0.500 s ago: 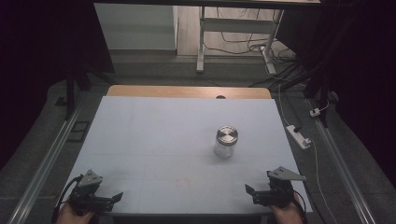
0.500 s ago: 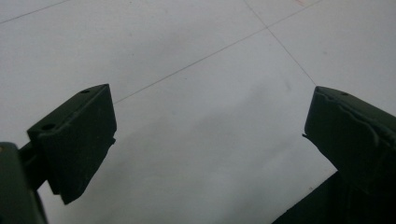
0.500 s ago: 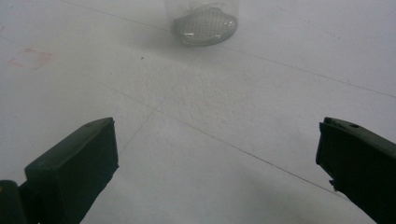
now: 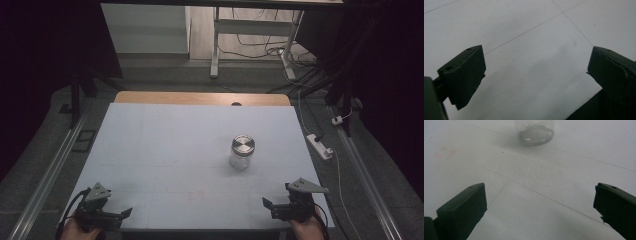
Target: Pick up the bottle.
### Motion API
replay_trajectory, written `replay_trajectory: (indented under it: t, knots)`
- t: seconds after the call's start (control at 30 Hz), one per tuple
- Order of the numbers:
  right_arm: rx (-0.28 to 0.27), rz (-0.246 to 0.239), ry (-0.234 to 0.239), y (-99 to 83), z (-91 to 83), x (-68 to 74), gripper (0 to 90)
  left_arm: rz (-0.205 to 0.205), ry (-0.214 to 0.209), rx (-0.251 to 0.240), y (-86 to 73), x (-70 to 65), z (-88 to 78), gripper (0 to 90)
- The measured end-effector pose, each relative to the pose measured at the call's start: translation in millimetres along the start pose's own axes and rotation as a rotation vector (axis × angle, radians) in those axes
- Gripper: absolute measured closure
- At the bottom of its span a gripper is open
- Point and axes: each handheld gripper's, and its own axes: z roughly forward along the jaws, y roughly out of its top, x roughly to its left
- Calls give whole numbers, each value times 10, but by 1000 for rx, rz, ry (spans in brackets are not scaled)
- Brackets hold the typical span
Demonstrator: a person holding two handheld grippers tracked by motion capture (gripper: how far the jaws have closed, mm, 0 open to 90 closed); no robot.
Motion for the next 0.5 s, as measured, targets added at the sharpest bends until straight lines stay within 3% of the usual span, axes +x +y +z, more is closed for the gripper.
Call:
replay_trajectory:
  t: [0.3,0.5]
  knots:
    - [-1,-8,20,4,-5,7,0,6,3,1,2,-8,0,23]
    - [-46,-7,23,41,-44,23,0,3,5,-1,0,-5,-3,24]
